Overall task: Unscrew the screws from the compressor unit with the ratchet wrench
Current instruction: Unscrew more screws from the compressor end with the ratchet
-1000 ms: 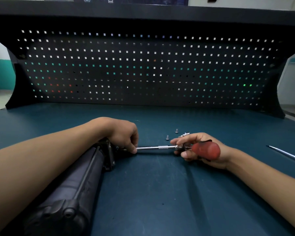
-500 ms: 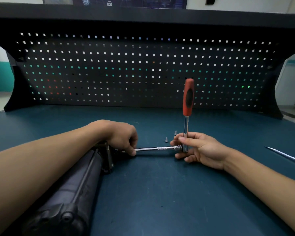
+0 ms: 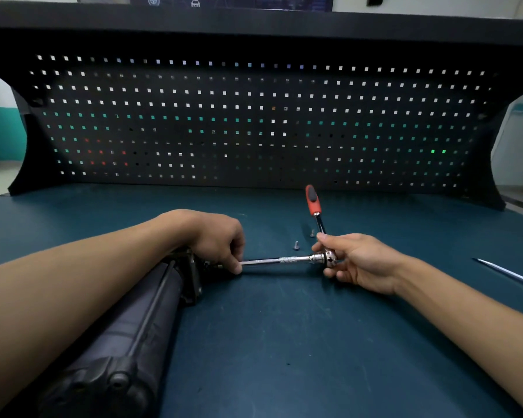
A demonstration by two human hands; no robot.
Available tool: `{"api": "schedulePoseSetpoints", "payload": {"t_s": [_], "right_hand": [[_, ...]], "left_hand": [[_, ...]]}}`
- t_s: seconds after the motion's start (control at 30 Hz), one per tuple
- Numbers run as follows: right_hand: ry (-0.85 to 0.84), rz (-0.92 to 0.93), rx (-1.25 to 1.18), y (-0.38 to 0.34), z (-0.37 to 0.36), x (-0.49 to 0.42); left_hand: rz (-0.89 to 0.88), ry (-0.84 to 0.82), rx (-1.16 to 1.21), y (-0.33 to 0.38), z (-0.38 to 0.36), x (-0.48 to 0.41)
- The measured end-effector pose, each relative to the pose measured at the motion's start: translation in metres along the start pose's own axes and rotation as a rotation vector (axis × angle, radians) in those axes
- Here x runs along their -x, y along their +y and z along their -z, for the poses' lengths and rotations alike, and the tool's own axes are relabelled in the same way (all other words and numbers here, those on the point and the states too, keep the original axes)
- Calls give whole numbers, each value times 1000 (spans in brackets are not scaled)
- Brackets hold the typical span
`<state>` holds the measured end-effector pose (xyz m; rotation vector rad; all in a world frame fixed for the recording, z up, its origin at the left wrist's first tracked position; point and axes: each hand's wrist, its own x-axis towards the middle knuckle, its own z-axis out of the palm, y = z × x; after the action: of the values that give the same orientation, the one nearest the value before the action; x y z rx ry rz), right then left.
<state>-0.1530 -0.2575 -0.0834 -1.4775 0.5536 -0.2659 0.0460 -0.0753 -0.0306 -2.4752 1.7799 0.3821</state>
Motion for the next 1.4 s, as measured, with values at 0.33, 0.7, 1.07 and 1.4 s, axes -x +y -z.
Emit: {"api": "schedulePoseSetpoints", "payload": {"t_s": [0.33,0.7,1.07,1.4], "right_hand": [[-121,23,-38,2,7,1],[-187,155,-97,9,11,4],[-201,276,36,14,10,10],[-141,150,8,4,0,8]], "left_hand": [[3,-16,7,-2,0,0],[-3,-48,-11,-2,-1,0],[0,-58,9,0,-1,2],[-5,-7,-10,-1,0,2]]}}
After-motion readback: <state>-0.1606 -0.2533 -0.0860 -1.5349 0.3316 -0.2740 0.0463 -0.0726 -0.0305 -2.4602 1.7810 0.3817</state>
